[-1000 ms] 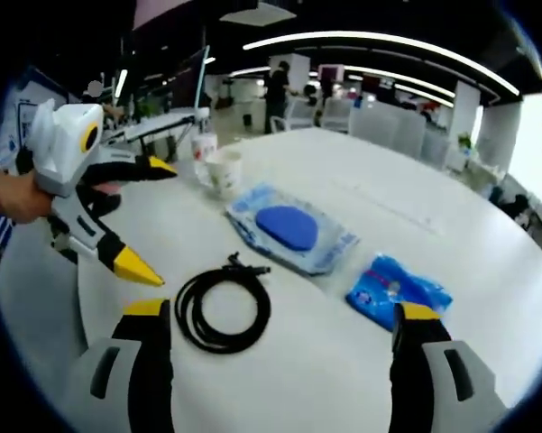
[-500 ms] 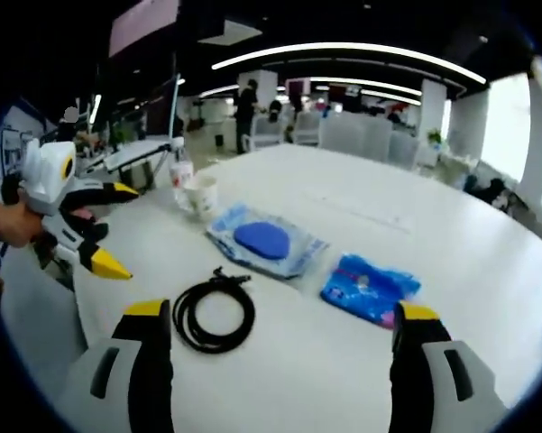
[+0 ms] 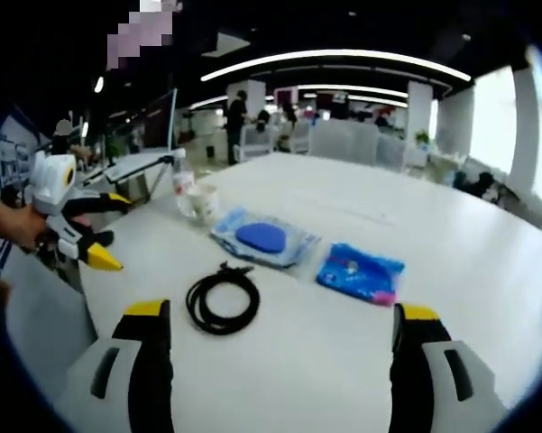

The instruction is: Arrange the tabletop items into an orderly group along one side of the table until the central work area is clear of visible clutter.

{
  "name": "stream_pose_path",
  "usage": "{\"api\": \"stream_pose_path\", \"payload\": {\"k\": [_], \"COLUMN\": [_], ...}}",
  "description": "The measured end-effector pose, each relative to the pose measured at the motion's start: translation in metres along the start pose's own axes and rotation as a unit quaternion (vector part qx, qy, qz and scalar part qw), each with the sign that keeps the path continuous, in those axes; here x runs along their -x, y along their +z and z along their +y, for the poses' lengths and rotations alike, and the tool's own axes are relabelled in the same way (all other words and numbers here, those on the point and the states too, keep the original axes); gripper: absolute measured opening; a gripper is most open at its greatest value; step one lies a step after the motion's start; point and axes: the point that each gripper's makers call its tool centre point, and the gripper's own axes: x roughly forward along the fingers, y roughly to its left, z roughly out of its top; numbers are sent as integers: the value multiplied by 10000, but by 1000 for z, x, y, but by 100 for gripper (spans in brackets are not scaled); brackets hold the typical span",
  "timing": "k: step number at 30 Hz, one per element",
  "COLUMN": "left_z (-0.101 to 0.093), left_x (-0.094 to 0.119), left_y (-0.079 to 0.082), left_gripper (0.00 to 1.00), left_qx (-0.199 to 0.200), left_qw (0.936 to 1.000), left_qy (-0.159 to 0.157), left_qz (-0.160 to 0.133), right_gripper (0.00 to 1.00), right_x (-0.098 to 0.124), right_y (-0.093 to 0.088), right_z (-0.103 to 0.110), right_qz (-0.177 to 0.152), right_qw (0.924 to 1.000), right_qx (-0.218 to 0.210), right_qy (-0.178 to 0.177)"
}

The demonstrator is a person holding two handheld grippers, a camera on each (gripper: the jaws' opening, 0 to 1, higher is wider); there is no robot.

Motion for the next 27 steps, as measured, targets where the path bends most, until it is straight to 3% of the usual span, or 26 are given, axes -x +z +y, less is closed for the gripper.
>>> {"api": "stream_pose_path", "payload": {"k": [8,12,20,27], "left_z": [8,4,9,13], "left_x": [16,25,40,50], "left_y": [-1,-5,-11,-8], "left_gripper": [99,99,99,99], "left_qx": [350,335,397,347], "left_qw": [9991,9989,9980,9968], "left_qy": [119,155,296,308], "left_qz": [-192,-285,-393,-648], "right_gripper": [100,100,100,100], "right_x": [15,18,24,23], "right_y": [1,-3,-4,-14], "right_z": [12,24,50,65], "right_qz": [-73,-103,-495,-468], "right_qw": [9999,9998,9986,9984], "right_qx": [94,132,43,116], "right_qy": [-20,52,154,299]}}
